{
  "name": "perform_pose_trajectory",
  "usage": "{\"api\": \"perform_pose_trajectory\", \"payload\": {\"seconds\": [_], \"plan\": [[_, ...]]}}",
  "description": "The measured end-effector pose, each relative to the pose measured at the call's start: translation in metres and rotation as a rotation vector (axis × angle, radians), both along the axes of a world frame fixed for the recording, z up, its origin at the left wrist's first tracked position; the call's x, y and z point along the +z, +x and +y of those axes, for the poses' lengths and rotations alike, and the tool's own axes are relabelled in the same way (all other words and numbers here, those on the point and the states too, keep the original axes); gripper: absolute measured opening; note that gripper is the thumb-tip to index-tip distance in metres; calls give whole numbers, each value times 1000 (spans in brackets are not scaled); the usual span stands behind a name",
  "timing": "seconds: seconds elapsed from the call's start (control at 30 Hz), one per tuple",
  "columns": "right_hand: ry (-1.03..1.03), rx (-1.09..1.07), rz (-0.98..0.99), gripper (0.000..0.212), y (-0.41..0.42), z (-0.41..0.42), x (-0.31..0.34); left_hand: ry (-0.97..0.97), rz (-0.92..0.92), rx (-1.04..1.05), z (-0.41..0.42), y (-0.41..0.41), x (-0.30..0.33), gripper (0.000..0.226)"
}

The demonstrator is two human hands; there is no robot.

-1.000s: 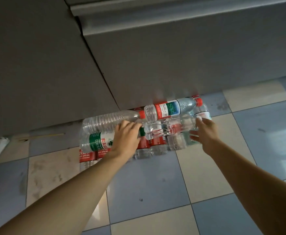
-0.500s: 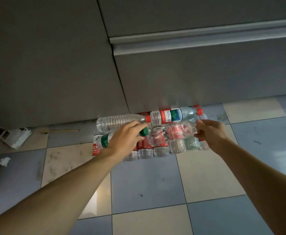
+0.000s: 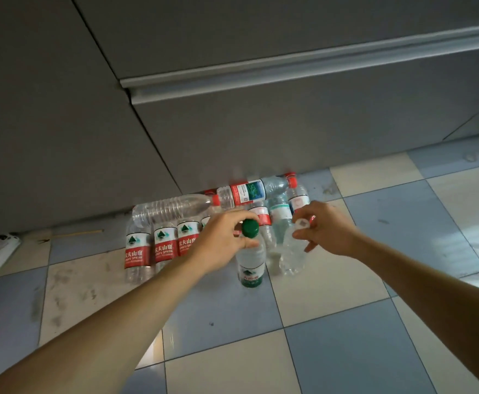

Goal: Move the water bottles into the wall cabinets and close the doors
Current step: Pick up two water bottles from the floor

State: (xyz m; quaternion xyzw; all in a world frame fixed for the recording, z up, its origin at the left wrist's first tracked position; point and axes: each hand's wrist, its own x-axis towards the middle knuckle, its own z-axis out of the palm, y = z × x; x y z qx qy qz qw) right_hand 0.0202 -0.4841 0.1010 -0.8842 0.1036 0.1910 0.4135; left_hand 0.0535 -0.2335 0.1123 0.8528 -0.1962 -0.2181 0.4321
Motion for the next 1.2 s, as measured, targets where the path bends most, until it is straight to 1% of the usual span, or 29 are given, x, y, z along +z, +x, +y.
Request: {"api": "perform_pose_trajectory", "payload": {"seconds": [0.1,0.2,0.3,0.43,0.5,0.57,0.63,0.7,0.77,0.83,0.9,0.97,1.03,1.13,1.2], "plan": [[-36,-22,-12,27,-13,-9,-10,38,-43,-30,-13,-15,-16,37],[2,-93,-47,28,-19,-19,-14,61,-92,-61,-23,-26,-28,36],[-8,-51,-34,32,-24,-23,-16,71,-132,-88,-28,-32,-32,34],[-34,27,16,46,-27,-28,-23,79,-137,-102,-29,-33,-32,35],[-87,71,46,61,-28,-33,-28,92,-124,-92,-26,-35,-34,38],[-83,77,97,84,-32,-38,-36,110,-70,-54,-23,-40,-39,52],[17,20,167,108,-36,-47,-44,127,-3,4,-19,-46,-46,77],[88,-11,251,118,-41,-54,-50,126,49,66,-16,-54,-58,98],[109,-6,273,115,-47,-56,-59,78,110,138,-15,-62,-73,108],[157,-72,206,110,-55,-51,-74,27,154,180,-15,-68,-90,107],[226,-184,129,104,-66,-41,-93,-3,157,204,-17,-75,-110,101],[335,-297,95,93,-73,-30,-110,-37,152,245,-19,-79,-128,92],[445,-337,76,80,-74,-22,-124,-55,163,287,-23,-80,-143,88],[451,-347,58,63,-72,-17,-138,-57,187,370,-30,-81,-162,80],[441,-375,57,56,-72,-15,-146,-67,223,407,-33,-81,-170,76]]}}
